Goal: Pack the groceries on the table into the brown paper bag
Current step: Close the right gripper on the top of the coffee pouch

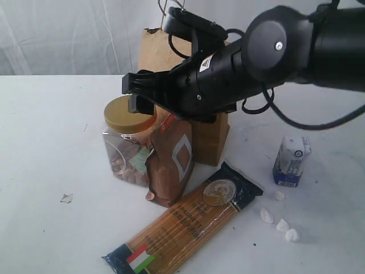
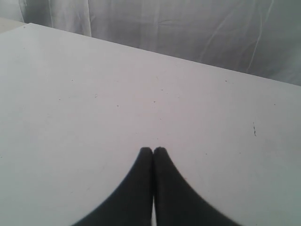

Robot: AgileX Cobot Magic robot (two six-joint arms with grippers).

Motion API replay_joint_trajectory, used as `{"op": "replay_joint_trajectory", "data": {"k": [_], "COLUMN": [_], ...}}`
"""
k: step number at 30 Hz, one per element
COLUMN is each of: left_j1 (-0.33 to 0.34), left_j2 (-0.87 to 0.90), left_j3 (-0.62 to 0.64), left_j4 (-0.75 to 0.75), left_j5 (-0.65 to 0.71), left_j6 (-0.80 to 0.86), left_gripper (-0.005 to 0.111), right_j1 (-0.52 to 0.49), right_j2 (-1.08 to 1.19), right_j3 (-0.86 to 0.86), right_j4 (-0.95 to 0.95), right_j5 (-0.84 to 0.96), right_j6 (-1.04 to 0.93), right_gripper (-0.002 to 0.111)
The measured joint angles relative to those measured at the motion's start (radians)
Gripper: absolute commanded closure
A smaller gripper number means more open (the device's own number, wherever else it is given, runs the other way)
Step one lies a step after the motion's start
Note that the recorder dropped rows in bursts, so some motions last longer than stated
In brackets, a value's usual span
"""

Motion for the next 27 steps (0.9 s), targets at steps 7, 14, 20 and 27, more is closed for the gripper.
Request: {"op": "replay_joint_trajectory", "data": {"k": [7,14,20,27], "left_j1": [0.0,0.0,0.0,0.0], "left_j2": [0.0,0.0,0.0,0.0], "left_j3": [0.0,0.0,0.0,0.0], "left_j4": [0.002,0.002,0.002,0.002], "left_j5": [-0.008,-0.011,-0.011,-0.011], "left_j6": [0.0,0.0,0.0,0.0], "left_gripper": [0.107,0.107,0.107,0.107], "right_j1": [-0.062,-0.062,-0.062,-0.062], "right_j2": [0.026,0.113,0.179,0.181], "right_j3": [-0.052,-0.114,-0.149,-0.153], "right_j4": [-0.176,-0.168,-0.165,-0.163], "right_j5": [0.132,0.156,0.225,0.222], "right_j6": [0.193,0.202,0.202,0.204], "right_gripper": [0.035,0.037,0.062,0.108]}}
